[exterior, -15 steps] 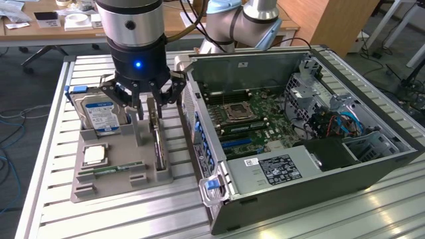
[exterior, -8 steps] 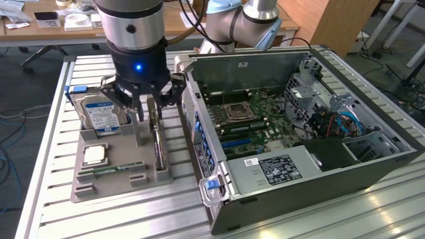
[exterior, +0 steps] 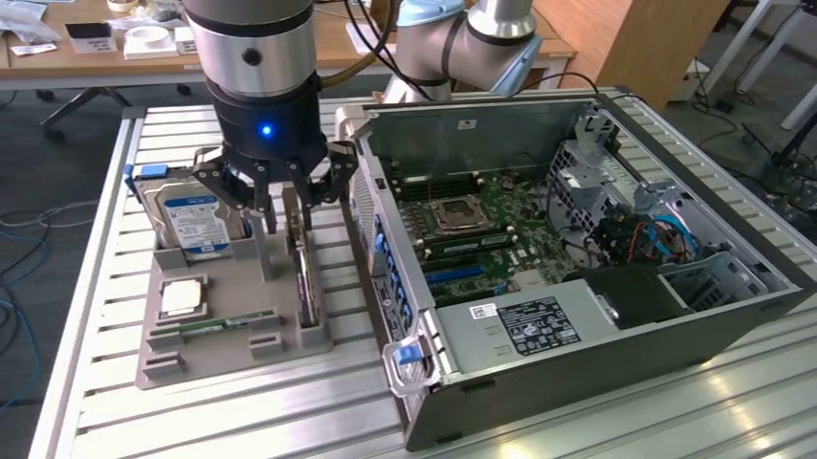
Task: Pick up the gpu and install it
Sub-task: 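Pick up the gpu and move the gpu toward the slot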
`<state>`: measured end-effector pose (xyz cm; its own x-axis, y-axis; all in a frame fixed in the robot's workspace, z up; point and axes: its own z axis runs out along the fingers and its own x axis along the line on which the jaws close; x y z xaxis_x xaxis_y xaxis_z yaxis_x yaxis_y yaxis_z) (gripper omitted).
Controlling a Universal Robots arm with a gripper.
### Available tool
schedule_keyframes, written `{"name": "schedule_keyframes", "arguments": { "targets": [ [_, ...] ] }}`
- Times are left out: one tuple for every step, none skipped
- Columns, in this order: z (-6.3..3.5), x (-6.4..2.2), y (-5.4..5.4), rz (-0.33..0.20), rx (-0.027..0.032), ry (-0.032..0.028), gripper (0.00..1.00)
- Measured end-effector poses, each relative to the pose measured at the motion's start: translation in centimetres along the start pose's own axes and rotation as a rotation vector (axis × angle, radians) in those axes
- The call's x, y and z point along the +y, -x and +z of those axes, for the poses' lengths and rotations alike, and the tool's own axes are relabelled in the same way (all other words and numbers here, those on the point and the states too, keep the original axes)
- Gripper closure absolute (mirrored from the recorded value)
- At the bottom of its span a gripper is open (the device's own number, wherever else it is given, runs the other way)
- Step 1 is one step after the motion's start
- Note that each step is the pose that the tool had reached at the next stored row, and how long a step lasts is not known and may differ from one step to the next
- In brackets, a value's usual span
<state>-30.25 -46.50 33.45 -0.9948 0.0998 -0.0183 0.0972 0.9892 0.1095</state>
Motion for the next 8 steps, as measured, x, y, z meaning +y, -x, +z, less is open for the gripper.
{"name": "schedule_keyframes", "arguments": {
  "targets": [
    [0.00, 0.00, 0.00, 0.000, 0.0000, 0.0000, 0.58],
    [0.00, 0.00, 0.00, 0.000, 0.0000, -0.0001, 0.58],
    [0.00, 0.00, 0.00, 0.000, 0.0000, 0.0000, 0.58],
    [0.00, 0.00, 0.00, 0.000, 0.0000, 0.0000, 0.58],
    [0.01, -0.02, 0.00, 0.000, -0.0001, 0.0001, 0.58],
    [0.01, -0.06, 0.01, 0.000, -0.0002, 0.0003, 0.58],
    [-0.01, -0.12, 0.02, 0.000, 0.0000, 0.0001, 0.58],
    [-0.02, -0.18, 0.02, 0.000, 0.0001, 0.0000, 0.58]
  ]
}}
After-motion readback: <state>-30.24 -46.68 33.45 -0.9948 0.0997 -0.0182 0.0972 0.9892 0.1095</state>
